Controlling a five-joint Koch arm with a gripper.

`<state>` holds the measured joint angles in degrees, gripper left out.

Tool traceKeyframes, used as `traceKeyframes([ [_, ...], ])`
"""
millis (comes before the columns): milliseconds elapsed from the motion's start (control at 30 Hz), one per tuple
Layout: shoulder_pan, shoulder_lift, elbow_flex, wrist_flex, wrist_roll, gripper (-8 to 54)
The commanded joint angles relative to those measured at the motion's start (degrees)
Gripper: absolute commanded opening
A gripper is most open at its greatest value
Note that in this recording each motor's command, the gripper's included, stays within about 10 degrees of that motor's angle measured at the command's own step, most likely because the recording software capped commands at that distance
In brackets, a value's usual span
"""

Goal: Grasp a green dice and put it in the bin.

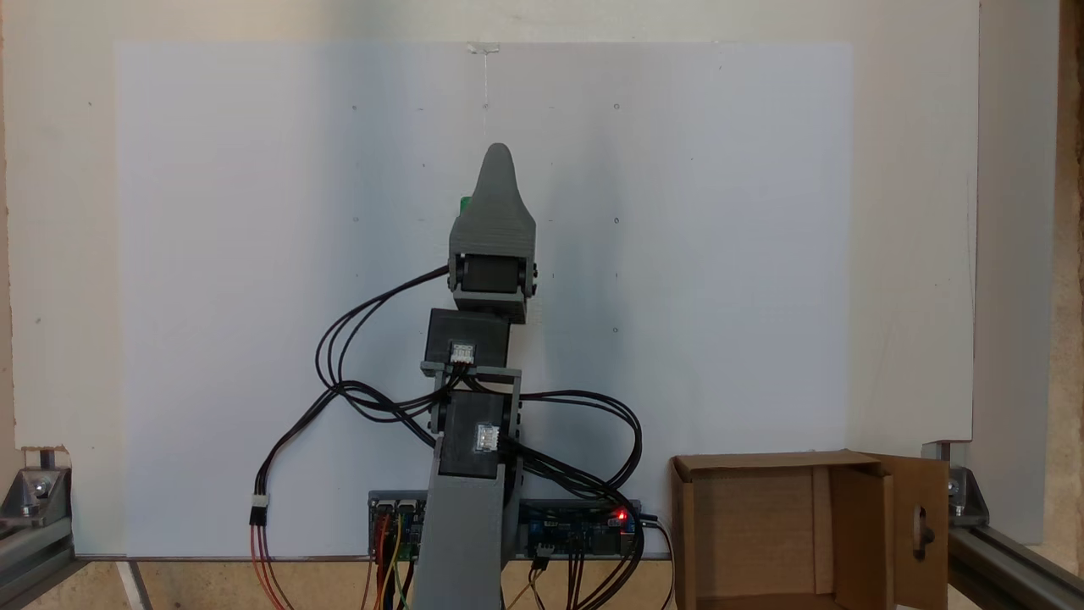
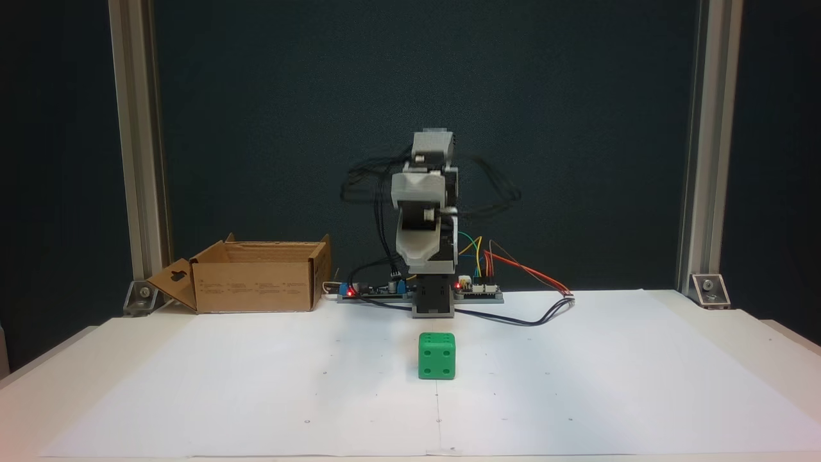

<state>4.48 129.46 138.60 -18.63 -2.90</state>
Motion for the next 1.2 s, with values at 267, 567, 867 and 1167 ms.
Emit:
traceKeyframes([
  [267, -4.83, 5.80, -22.59, 39.88, 5.63, 42.2],
  [567, -5.27, -9.32, -40.43, 73.02, 7.29, 42.5],
  [867, -5.36, -23.47, -47.81, 81.12, 9.05, 43.6],
  [1167, -4.92, -32.61, -55.11, 81.12, 9.05, 43.6],
])
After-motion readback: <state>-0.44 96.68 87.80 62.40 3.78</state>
